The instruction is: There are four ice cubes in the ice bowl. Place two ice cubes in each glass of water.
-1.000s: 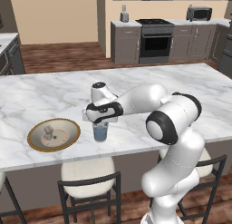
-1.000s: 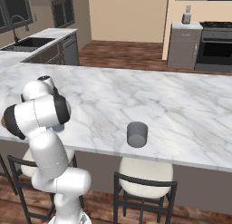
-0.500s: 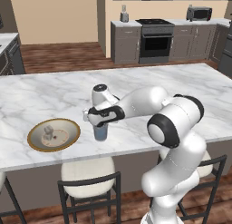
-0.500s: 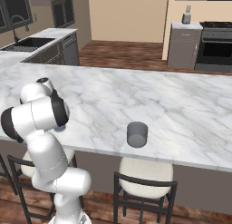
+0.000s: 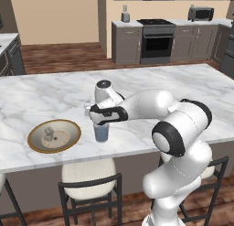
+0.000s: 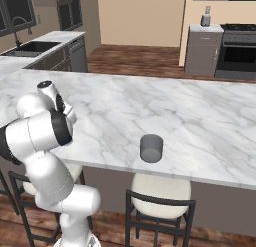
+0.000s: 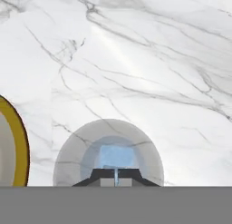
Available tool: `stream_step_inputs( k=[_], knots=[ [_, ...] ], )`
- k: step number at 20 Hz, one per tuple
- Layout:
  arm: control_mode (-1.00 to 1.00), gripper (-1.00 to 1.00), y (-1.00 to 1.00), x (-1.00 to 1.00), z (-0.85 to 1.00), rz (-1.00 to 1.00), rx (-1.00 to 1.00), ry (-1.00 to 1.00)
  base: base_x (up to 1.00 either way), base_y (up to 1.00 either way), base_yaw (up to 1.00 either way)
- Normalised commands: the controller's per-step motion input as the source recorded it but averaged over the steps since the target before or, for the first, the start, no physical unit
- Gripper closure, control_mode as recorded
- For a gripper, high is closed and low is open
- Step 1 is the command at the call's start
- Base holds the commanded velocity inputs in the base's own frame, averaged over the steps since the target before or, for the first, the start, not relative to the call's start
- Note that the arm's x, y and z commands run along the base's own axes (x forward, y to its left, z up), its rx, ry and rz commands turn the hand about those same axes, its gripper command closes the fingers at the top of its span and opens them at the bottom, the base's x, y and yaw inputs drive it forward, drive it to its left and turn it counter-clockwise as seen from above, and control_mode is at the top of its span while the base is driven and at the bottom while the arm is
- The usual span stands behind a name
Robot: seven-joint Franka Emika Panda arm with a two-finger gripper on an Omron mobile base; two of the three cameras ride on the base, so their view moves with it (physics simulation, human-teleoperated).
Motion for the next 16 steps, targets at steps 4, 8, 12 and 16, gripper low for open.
stream_step_inputs(
  k=[4, 8, 12, 16],
  knots=[
    [-1.0, 1.0, -0.29, -0.24, 0.6, 0.01, 0.03, -0.08, 0.0, 0.0, 0.0],
    [-1.0, 1.0, -0.5, -0.91, 0.53, 0.16, 0.03, -0.08, 0.0, 0.0, 0.0],
    [-1.0, 1.0, -0.22, -0.99, 0.25, 0.32, 0.0, 0.03, 0.0, 0.0, 0.0],
    [-1.0, 1.0, -0.1, -0.87, 0.03, 0.34, 0.0, 0.06, 0.0, 0.0, 0.0]
  ],
)
